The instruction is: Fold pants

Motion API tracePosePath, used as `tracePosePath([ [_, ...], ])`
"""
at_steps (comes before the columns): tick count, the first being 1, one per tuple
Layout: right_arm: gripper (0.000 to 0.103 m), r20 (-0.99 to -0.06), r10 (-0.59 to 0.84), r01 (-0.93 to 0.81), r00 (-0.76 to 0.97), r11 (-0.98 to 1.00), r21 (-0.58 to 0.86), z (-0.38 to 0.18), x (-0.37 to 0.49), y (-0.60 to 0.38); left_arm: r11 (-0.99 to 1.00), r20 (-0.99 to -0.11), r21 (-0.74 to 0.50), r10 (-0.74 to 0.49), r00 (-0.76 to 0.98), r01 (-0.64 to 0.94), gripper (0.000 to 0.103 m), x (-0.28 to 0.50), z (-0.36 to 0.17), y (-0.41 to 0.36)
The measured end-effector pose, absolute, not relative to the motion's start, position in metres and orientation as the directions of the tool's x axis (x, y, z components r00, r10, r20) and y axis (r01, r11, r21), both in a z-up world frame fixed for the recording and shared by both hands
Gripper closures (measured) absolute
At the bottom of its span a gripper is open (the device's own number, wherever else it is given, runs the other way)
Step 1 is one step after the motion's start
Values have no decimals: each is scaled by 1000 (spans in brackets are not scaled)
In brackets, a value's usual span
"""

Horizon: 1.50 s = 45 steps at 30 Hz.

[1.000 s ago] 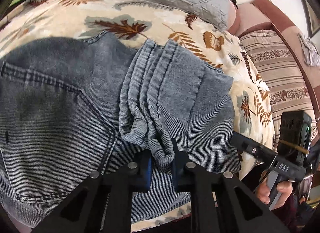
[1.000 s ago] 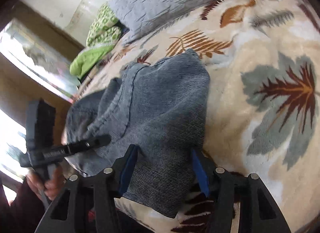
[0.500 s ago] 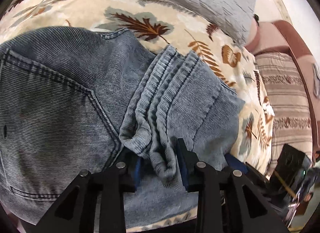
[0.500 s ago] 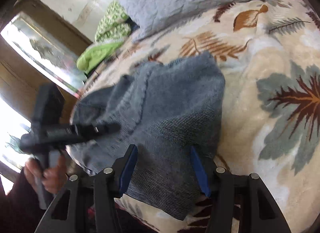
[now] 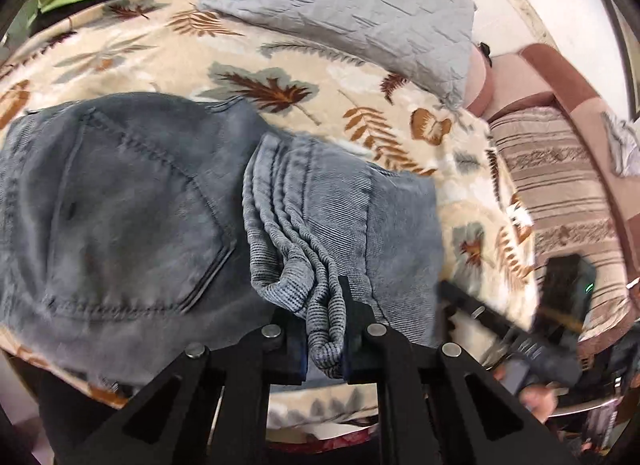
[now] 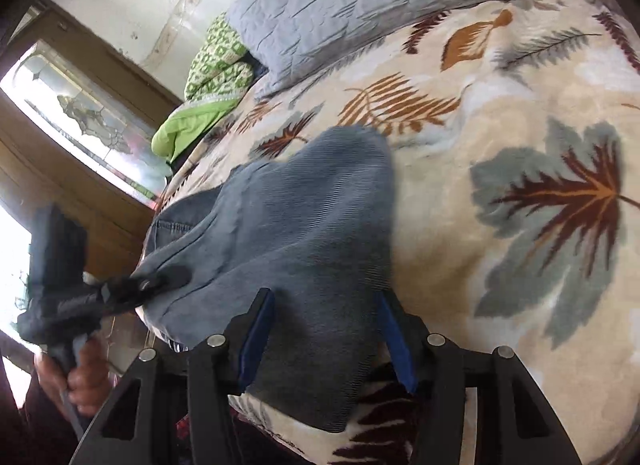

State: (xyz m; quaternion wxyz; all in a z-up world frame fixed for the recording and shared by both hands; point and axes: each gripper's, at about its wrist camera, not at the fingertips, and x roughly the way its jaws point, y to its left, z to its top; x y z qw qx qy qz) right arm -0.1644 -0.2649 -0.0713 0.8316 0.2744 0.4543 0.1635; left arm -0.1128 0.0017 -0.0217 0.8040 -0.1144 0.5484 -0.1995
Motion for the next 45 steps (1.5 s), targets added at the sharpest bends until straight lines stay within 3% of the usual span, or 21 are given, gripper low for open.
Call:
tracePosePath([
  [3, 47, -608, 537, -61, 585, 777, 627, -59, -169, -268, 923, -906, -352, -377, 192, 152, 85, -104, -59, -1],
  [5, 47, -593, 547, -92, 590, 776, 624, -55, -170, -262, 911, -887, -402, -413, 205, 95, 84, -105, -66, 8],
  [8, 47, -678, 541, -96, 497, 811, 577, -70, -163, -240, 924, -893, -354, -379, 240, 145, 74, -108, -52, 7],
  [10, 47, -746, 481, -116, 461, 866, 486, -79, -160, -222, 931, -889, -320, -359, 284, 175, 73, -114, -37, 12],
  [12, 44, -760, 444, -162, 474, 893, 421, -71, -163, -211, 930, -872, -319, -364, 329, 182, 68, -121, -24, 27],
  [16, 45, -738, 459, -135, 495, 880, 456, -67, -166, -217, 960, -844, -245, -279, 458, 134, 67, -140, 5, 83],
  [18, 45, -693, 480, -153, 538, 864, 479, -58, -171, -218, 971, -833, -232, -231, 503, 61, 52, -149, 14, 124],
  [20, 45, -657, 474, -192, 587, 869, 455, -46, -177, -212, 971, -835, -239, -194, 515, -22, 45, -152, 15, 158],
  [24, 45, -636, 506, -255, 582, 857, 447, -40, -172, -185, 927, -858, -323, -201, 472, -191, 45, -152, -3, 215],
  [29, 44, -776, 423, -286, 467, 903, 320, -72, -156, -140, 829, -857, -449, -295, 422, -333, 45, -151, -40, 244],
  [31, 44, -769, 401, -313, 498, 910, 271, -70, -161, -135, 801, -856, -481, -340, 390, -357, 44, -148, -55, 246],
  [37, 43, -732, 482, -273, 481, 876, 398, -74, -161, -154, 681, -802, -590, -432, 413, -433, 44, -135, -72, 258],
  [42, 43, -737, 466, -292, 490, 884, 365, -73, -164, -149, 670, -805, -590, -447, 390, -451, 44, -123, -83, 258],
  [44, 43, -737, 466, -292, 490, 884, 365, -72, -165, -150, 664, -803, -592, -439, 402, -458, 46, -122, -83, 256],
  [45, 43, -735, 469, -290, 489, 883, 370, -72, -165, -151, 675, -808, -584, -428, 405, -452, 53, -123, -81, 254],
])
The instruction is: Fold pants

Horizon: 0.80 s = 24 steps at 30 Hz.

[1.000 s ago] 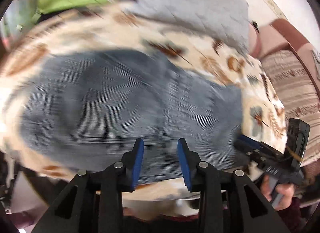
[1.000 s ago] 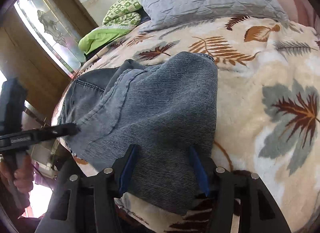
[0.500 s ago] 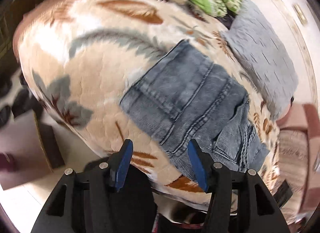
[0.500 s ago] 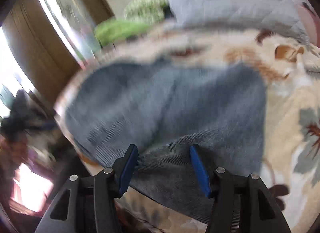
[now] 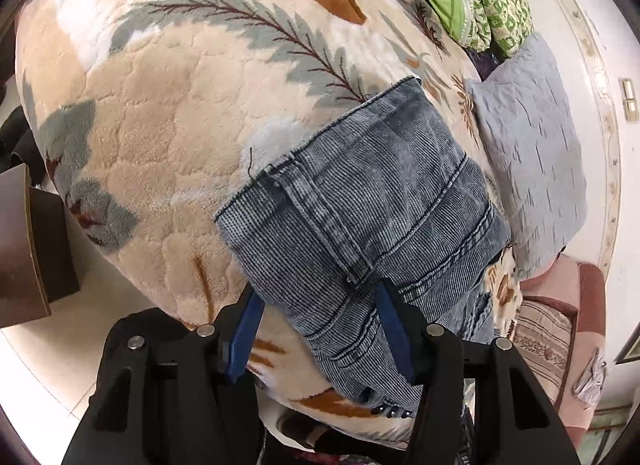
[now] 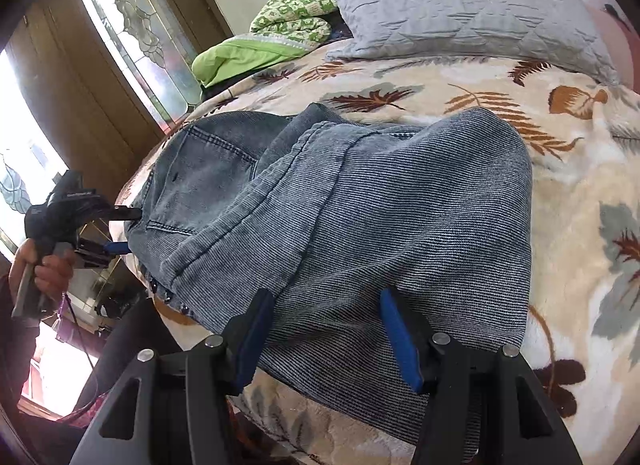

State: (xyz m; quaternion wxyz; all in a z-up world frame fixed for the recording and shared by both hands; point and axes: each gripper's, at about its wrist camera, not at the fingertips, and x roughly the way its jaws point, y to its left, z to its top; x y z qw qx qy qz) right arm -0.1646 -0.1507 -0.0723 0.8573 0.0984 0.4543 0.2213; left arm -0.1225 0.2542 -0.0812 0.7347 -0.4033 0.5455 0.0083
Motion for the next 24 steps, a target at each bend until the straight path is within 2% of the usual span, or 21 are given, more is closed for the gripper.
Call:
tracePosePath([
  [3, 43, -732, 475, -288, 488, 879, 379, -72, -165, -153, 700, -811, -573, -411, 416, -426, 79, -119, -76, 247],
  [5, 43, -732, 476, -289, 488, 879, 379, -73, -164, -152, 697, -806, -579, -410, 427, -423, 84, -113, -75, 243],
  [10, 43, -729, 481, -286, 486, 876, 388, -73, -164, -153, 706, -797, -583, -400, 453, -402, 84, -111, -70, 243],
  [11, 43, -729, 483, -286, 486, 876, 389, -73, -164, -153, 702, -797, -585, -405, 448, -407, 76, -112, -74, 245],
  [12, 43, -729, 483, -286, 485, 875, 390, -73, -164, -153, 693, -801, -584, -409, 437, -422, 59, -112, -78, 247],
  [15, 43, -728, 486, -286, 484, 874, 394, -73, -164, -154, 617, -764, -641, -451, 461, -457, 53, -116, -87, 255],
  [17, 43, -727, 487, -285, 483, 873, 395, -73, -164, -154, 655, -783, -613, -427, 453, -442, 56, -111, -82, 249],
  [18, 43, -727, 487, -286, 483, 873, 395, -73, -164, -154, 688, -798, -586, -399, 451, -429, 71, -109, -79, 245],
  [20, 43, -727, 489, -286, 482, 872, 397, -73, -164, -155, 728, -809, -558, -371, 455, -398, 84, -107, -74, 237],
  [24, 43, -723, 494, -283, 482, 869, 405, -73, -163, -155, 772, -821, -520, -335, 462, -366, 87, -108, -67, 232],
])
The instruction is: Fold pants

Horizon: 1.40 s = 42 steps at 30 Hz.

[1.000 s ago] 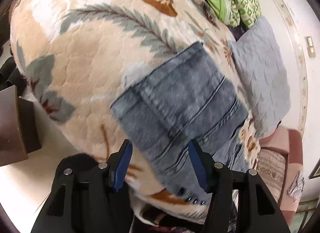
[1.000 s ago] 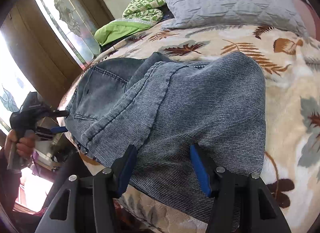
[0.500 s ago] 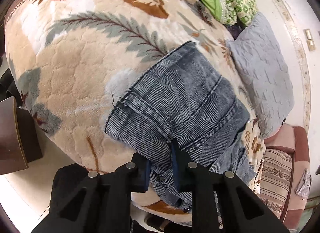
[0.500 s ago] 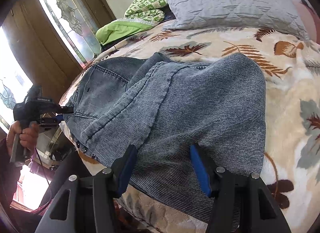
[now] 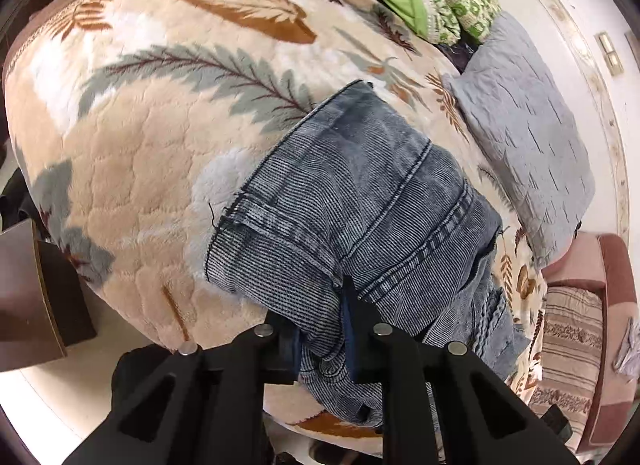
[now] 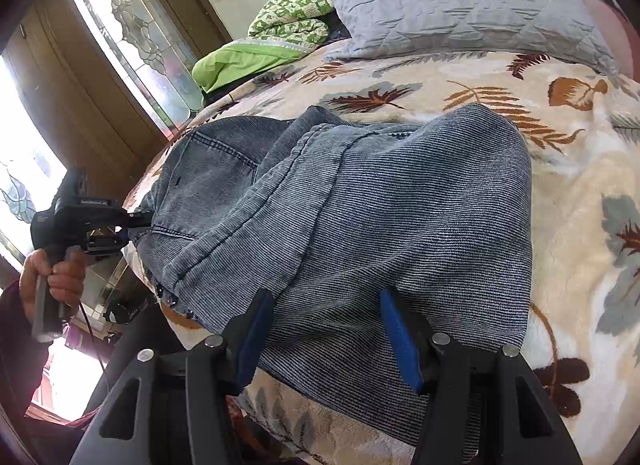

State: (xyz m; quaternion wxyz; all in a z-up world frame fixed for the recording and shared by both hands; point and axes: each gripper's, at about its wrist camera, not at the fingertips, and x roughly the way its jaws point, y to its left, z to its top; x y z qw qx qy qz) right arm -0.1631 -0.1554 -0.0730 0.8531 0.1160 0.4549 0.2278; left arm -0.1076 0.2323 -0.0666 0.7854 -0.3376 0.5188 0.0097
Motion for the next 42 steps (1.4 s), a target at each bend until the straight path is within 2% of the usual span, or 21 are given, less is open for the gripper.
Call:
tracePosePath([
  [4, 43, -718, 506, -277, 477, 862, 423, -74, -162, -157, 781, -808, -525, -333, 487, -339, 88, -112, -49, 232],
  [11, 46, -691, 554, -236, 465, 829, 506, -71, -157, -171, 833, -734, -530, -357, 578, -159, 88, -118, 22, 201],
  [16, 46, -640, 520, -150, 565, 828, 540, -56, -158, -207, 876, -705, -483, -387, 594, -2, 88, -117, 68, 153],
  [24, 46, -566, 420, 27, 710, 786, 617, -40, -170, -286, 895, -712, -358, -445, 543, 265, 89, -106, 113, 45],
  [30, 46, -497, 374, 105, 783, 709, 698, -29, -181, -339, 850, -780, -258, -464, 419, 460, 89, -117, 87, -53],
  [34, 46, -472, 358, 115, 805, 688, 717, -23, -186, -355, 829, -860, -202, -405, 311, 522, 88, -126, 26, -101],
  [37, 46, -471, 364, 113, 804, 684, 721, -22, -190, -359, 815, -901, -200, -372, 225, 544, 80, -130, -10, -111],
  [40, 43, -475, 363, 119, 802, 681, 723, -22, -185, -359, 811, -874, -260, -428, 230, 524, 74, -129, 8, -101],
  [42, 43, -474, 371, 116, 798, 678, 726, -22, -183, -358, 794, -835, -307, -490, 252, 525, 56, -128, 35, -84],
])
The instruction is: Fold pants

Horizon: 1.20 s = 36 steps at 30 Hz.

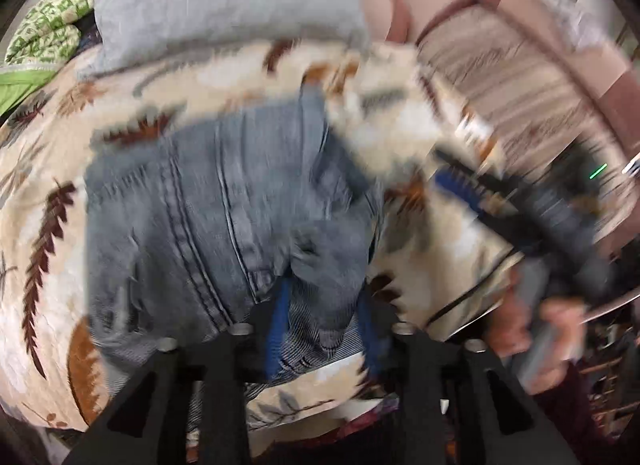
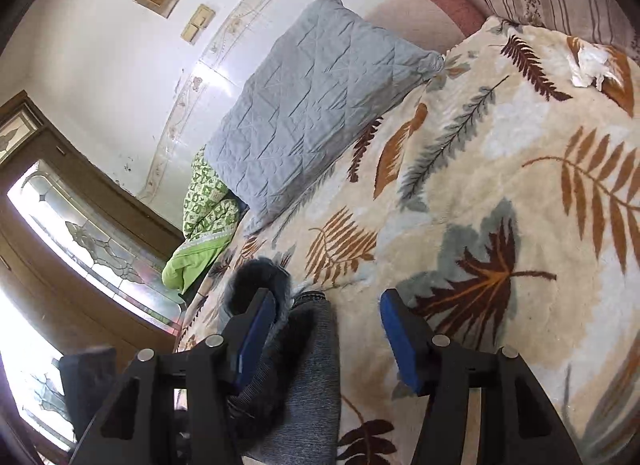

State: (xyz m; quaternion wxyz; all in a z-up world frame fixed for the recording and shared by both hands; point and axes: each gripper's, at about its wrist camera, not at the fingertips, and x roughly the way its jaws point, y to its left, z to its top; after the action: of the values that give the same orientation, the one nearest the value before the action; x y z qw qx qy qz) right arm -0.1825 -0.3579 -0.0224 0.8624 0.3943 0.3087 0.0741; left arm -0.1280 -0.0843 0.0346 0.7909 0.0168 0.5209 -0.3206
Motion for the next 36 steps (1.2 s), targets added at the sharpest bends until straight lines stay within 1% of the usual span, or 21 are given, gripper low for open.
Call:
tracePosePath([
  [1, 43, -477, 369, 115, 798, 684, 721, -22, -182, -356, 790, -805, -318, -517, 291, 524, 51, -128, 52, -73],
  [2, 43, -479, 365, 114, 798, 689, 716, -22, -185, -355, 792, -774, -318, -534, 340, 522, 42, -127, 69, -62],
  [3, 43, -481, 363, 109, 798, 699, 707, -20, -184, -352, 796, -744, -315, -545, 386, 517, 36, -126, 84, -50],
  [4, 43, -482, 359, 102, 799, 710, 697, -18, -184, -349, 807, -714, -308, -547, 438, 504, 35, -124, 98, -36],
  [5, 43, -480, 356, 91, 801, 721, 687, -15, -184, -345, 819, -702, -299, -537, 468, 490, 34, -122, 105, -25],
  [7, 43, -470, 370, 58, 801, 734, 676, -9, -181, -338, 857, -706, -265, -485, 516, 443, 34, -115, 109, -3],
  [9, 43, -464, 399, 14, 791, 747, 665, -1, -175, -328, 888, -731, -245, -432, 528, 388, 34, -107, 102, 11],
  [11, 43, -462, 432, -49, 774, 769, 637, 11, -166, -313, 908, -779, -238, -391, 491, 346, 34, -102, 86, 19],
  [14, 43, -464, 471, -111, 750, 782, 614, 21, -151, -295, 927, -848, -175, -312, 429, 331, 34, -101, 52, 10],
  [17, 43, -526, 493, -132, 693, 804, 580, 20, -126, -275, 931, -896, -120, -251, 365, 345, 34, -103, 20, -7],
  [20, 43, -601, 506, -92, 619, 807, 584, -4, -96, -267, 922, -912, -47, -197, 360, 385, 34, -109, -3, -24],
  [21, 43, -630, 505, -64, 590, 807, 587, -18, -88, -268, 918, -913, -16, -175, 368, 397, 32, -111, -10, -29],
  [23, 43, -666, 541, -1, 513, 777, 630, -48, -75, -273, 904, -912, 15, -163, 376, 428, 28, -111, -20, -35],
  [24, 44, -692, 548, 61, 471, 762, 645, -69, -70, -277, 890, -914, 35, -155, 375, 454, 26, -109, -26, -40],
  [25, 45, -702, 551, 89, 451, 755, 650, -81, -69, -279, 884, -917, 38, -154, 368, 466, 25, -107, -29, -40],
  [26, 45, -690, 560, 85, 459, 745, 662, -85, -71, -281, 885, -921, 24, -161, 354, 466, 23, -104, -32, -38],
  [27, 45, -681, 563, 74, 469, 743, 665, -85, -73, -283, 889, -926, 4, -170, 338, 458, 22, -100, -32, -36],
  [29, 45, -695, 539, 63, 476, 767, 638, -77, -77, -281, 895, -935, -26, -179, 306, 445, 22, -97, -26, -32],
  [32, 45, -694, 473, 3, 543, 825, 565, -52, -97, -276, 910, -912, -32, -196, 361, 414, 23, -110, -4, -22],
  [34, 45, -664, 479, -21, 575, 819, 573, -35, -115, -278, 912, -893, -51, -224, 391, 406, 23, -123, 10, -12],
  [36, 45, -637, 471, -51, 610, 826, 561, -20, -134, -276, 921, -879, -55, -228, 420, 385, 22, -138, 18, 0],
])
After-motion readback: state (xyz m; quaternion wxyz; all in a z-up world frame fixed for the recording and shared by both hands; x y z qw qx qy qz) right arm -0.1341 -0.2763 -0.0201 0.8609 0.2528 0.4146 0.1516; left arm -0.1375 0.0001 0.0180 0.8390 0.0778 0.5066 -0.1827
